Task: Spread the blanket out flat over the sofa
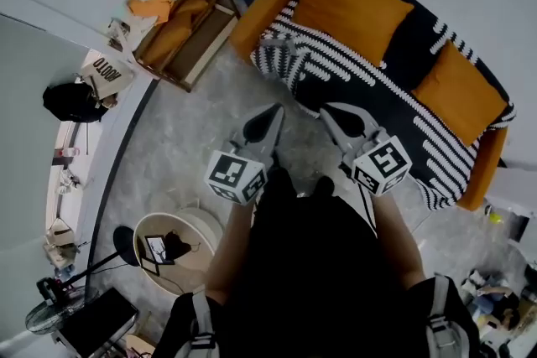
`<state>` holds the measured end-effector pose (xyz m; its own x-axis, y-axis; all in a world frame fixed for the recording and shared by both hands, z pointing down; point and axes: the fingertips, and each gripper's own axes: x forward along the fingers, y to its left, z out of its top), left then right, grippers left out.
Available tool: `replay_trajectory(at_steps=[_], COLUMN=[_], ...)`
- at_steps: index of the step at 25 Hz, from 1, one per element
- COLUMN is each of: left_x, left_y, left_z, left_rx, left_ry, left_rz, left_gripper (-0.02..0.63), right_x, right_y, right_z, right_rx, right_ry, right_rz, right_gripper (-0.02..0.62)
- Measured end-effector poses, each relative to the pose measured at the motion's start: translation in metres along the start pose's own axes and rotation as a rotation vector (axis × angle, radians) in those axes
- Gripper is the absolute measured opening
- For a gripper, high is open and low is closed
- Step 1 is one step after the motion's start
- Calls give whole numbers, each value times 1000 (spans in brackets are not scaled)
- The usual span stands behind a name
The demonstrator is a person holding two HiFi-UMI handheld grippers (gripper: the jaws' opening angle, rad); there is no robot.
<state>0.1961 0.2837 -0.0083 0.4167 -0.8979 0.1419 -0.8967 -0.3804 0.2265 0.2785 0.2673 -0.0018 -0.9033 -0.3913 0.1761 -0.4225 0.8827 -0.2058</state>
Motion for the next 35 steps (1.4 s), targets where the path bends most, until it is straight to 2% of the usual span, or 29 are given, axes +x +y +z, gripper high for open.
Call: replay_trajectory(at_steps=[9,14,18,24,35], left_x=[16,30,45,87,209], left_y=[100,136,156,180,229], left_z=[8,-3,-11,-33,-82], left_rx=[6,2,-17,-69,-88], left_ry=[56,111,138,170,244], left_rz=[-96,-168,-183,-182,-104], left_gripper=[11,11,11,11,11], right_x=[96,132,154,188,268], right_y=[-10,-25,-47,-111,-260], right_z=[6,-5,-24,-60,-166], right_rx=[31,42,63,135,154], right_ry=[24,46,89,102,305], right_rz=[-98,-157,-182,-179,-105], right_gripper=[3,3,2,3,3])
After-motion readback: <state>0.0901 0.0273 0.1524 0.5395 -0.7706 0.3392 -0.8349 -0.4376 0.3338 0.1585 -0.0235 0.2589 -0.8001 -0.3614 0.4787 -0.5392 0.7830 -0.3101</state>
